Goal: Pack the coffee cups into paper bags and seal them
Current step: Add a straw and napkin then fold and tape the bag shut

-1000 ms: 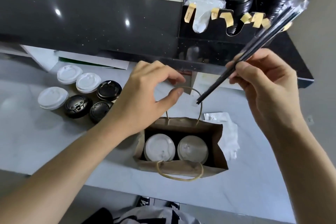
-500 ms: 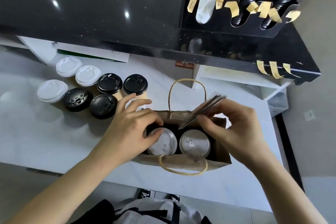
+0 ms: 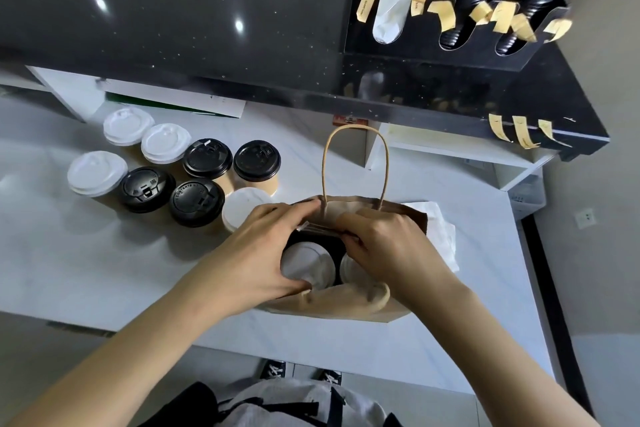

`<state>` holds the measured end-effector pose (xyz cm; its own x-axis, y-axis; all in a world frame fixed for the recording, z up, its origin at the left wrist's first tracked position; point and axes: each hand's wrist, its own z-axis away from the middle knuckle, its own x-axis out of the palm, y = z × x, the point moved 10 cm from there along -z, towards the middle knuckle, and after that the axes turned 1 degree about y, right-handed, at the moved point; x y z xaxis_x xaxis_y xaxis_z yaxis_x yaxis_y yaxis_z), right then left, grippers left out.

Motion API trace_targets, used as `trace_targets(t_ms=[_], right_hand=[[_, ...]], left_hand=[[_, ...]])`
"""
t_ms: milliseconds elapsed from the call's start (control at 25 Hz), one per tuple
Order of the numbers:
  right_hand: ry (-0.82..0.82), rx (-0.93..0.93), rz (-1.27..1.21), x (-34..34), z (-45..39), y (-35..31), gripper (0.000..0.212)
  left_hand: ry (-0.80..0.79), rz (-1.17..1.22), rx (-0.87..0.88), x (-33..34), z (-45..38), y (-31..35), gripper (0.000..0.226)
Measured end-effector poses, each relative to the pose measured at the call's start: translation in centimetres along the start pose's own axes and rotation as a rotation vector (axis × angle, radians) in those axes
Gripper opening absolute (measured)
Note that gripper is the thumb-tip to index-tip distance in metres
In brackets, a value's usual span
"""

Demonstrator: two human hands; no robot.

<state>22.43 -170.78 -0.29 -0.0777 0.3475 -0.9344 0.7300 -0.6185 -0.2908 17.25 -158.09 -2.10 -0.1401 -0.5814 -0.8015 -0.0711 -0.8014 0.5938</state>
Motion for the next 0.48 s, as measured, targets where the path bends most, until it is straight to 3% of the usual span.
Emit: trace_targets(t_ms=[200, 360, 480], right_hand=[[-0.129, 0.021, 0.256, 1.3, -1.7, 0.5, 0.029], [-0.264, 0.081, 0.253, 2.7, -2.0, 1.3, 0.021], [-0.271, 0.112, 0.258, 2.6, -1.8, 1.4, 0.022]], left_hand=[[-0.023, 0.033, 0.028, 0.0, -0.1, 0.1, 0.113], [-0.038, 0.029, 0.034, 0.0, -0.1, 0.2, 0.114], [-0.044, 0.028, 0.03, 0.0, -0.1, 0.2, 0.115]])
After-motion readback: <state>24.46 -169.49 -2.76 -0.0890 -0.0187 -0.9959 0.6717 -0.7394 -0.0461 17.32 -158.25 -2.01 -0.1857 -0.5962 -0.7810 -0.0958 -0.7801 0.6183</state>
